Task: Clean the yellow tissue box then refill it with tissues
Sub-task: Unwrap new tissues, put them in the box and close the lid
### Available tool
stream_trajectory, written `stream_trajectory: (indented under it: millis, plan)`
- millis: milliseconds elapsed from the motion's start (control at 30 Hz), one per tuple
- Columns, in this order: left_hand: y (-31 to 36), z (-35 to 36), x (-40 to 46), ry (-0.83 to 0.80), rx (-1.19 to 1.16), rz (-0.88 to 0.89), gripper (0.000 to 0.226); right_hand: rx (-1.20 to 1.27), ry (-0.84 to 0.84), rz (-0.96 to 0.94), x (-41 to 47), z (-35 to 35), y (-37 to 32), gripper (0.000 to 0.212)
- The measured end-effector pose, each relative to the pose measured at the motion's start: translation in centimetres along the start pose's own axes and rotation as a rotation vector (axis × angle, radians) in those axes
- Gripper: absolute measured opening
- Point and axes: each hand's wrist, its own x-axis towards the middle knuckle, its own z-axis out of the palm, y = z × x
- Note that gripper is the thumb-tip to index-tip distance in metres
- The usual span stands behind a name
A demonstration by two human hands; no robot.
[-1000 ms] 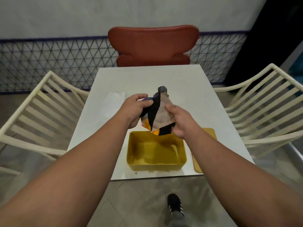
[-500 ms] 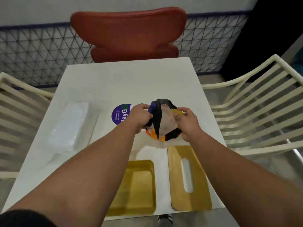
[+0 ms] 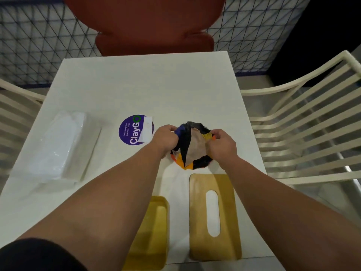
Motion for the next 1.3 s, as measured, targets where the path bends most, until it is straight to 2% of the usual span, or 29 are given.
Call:
stream_trajectory:
  millis: [67,133,200,267,367,433,567,767,867,1000,1167,1300]
  plan:
    - [0.3,-0.3,-0.5,0.022,0.062,0.02,0.037,-0.109,0.096,-0.036,-0.1,-0.2,-0.6,0.031]
    - [1.1,-1.1,-1.6,0.097,0.13,0.067,0.039,-0.107,0.144,-0.105,-0.5,-0.5,-2.2,0.032]
    - [2.1,-2.4,-3.1,0.149,0.082,0.116,0.042,-0.003,0.033,-0.158,-1.5,-0.1,-4.9,0.038]
    - [3.1,-4.0,-4.9,0.147,-0.053,0.118,0.041,0.109,-0.147,-0.22,-3.0,0.8,-7.9,0.041]
    - [3.9,-7.3,-7.3,0.12,-0.365,0.075,0.044,0.194,-0.364,-0.326,-6.0,3.8,-12.3,0.042]
    - [3.7,-10.2,-9.4,0.153,-0.538,0.104,0.039,0.276,-0.434,-0.35,-7.8,6.2,-14.8,0.037]
    - [0.7,-17.0,-13.0,0.384,-0.588,0.141,0.036,0.245,-0.496,-0.375,-10.2,10.1,-17.7,0.025]
    - [-10.0,-24.5,-15.4,0.798,-0.82,-0.027,0.024,0.142,-0.473,-0.33,-12.0,16.4,-19.7,0.046]
    - [-14.7,-25.4,-15.7,0.899,-0.913,-0.123,0.017,0.054,-0.45,-0.28,-12.7,19.3,-19.5,0.047]
    - [-19.0,-25.2,-14.7,0.799,-0.959,-0.246,0.021,-0.021,-0.403,-0.227,-13.1,22.5,-18.8,0.049]
    - [-20.5,-23.4,-12.6,0.598,-1.033,-0.23,0.013,-0.049,-0.362,-0.175,-13.2,25.9,-17.7,0.049]
    - [-20.8,-22.6,-11.2,0.533,-1.07,-0.217,0.026,-0.075,-0.337,-0.175,-13.2,27.4,-17.7,0.04]
